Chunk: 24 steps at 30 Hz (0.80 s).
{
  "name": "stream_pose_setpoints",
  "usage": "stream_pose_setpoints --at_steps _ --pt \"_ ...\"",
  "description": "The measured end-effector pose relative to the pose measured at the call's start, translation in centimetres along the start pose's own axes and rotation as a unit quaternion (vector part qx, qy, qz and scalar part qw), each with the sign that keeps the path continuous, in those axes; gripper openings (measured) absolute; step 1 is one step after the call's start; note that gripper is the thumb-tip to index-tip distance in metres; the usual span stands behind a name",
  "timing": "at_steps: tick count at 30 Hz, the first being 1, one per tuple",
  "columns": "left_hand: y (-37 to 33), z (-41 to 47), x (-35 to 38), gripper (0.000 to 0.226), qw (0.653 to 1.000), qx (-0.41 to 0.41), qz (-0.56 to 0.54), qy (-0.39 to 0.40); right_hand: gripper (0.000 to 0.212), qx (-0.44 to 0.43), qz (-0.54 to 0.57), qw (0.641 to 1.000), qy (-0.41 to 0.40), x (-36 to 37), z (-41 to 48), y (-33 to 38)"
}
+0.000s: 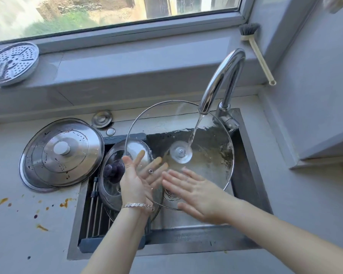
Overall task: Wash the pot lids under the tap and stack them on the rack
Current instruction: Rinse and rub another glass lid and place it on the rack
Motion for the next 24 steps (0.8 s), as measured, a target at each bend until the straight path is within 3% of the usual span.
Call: stream_pose_setpoints --at_steps 3,5,7,9,10,12,13,14,20,24 --pt "-0.8 -0.9 -0.2 0.05 0.998 0.06 0.021 -0.006 0.067 0.17 0.032 0.985 -0.013 1.1 -1.9 -4.8" --pt "-0.9 -1.3 -0.5 0.046 0.997 0.066 0.036 -0.014 0.07 0.278 0.114 0.954 -0.017 1.6 -3.6 -8.1" --pt "-1.1 -1.8 -0.5 0.043 0.996 0.062 0.063 -0.021 0.071 0.341 0.252 0.901 -0.093 2.2 -4.0 -8.9" --pt "-0.9 -2.1 -0.4 0.042 0.995 0.049 0.083 -0.021 0.062 0.413 0.418 0.788 -0.186 2.8 -3.8 -9.5" --pt "-0.6 -2.2 -0.2 0.042 0.994 0.045 0.098 -0.015 0.053 0.433 0.512 0.711 -0.21 3.1 -3.5 -9.6" --pt "0.2 -2.2 0.2 0.04 0.992 0.031 0.121 -0.007 0.032 0.434 0.681 0.549 -0.215 3.2 -2.9 -9.1" --pt "0.7 -2.1 0.3 0.04 0.992 0.018 0.127 -0.002 0.028 0.434 0.718 0.503 -0.211 3.1 -2.9 -8.8" --pt "1.2 -1.9 0.4 0.04 0.992 0.0 0.129 0.004 0.027 0.45 0.717 0.491 -0.207 3.1 -3.2 -8.7" --pt "5.7 0.0 -0.2 0.053 0.978 -0.144 0.148 -0.029 0.025 0.514 0.595 0.571 -0.235 0.7 -5.6 -11.7" --pt "9.3 1.2 0.2 0.047 0.956 -0.284 0.068 -0.03 0.025 0.521 0.465 0.682 -0.217 -2.9 -6.1 -13.3"
Point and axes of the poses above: each hand's wrist, its own z-axis towards the middle knuckle, its own x-axis out of the palm, y = z × x, the point moved 2 cm from there along z, towards the middle knuckle, and after that the axes turned 6 degrees about y, right-handed, at the moved point
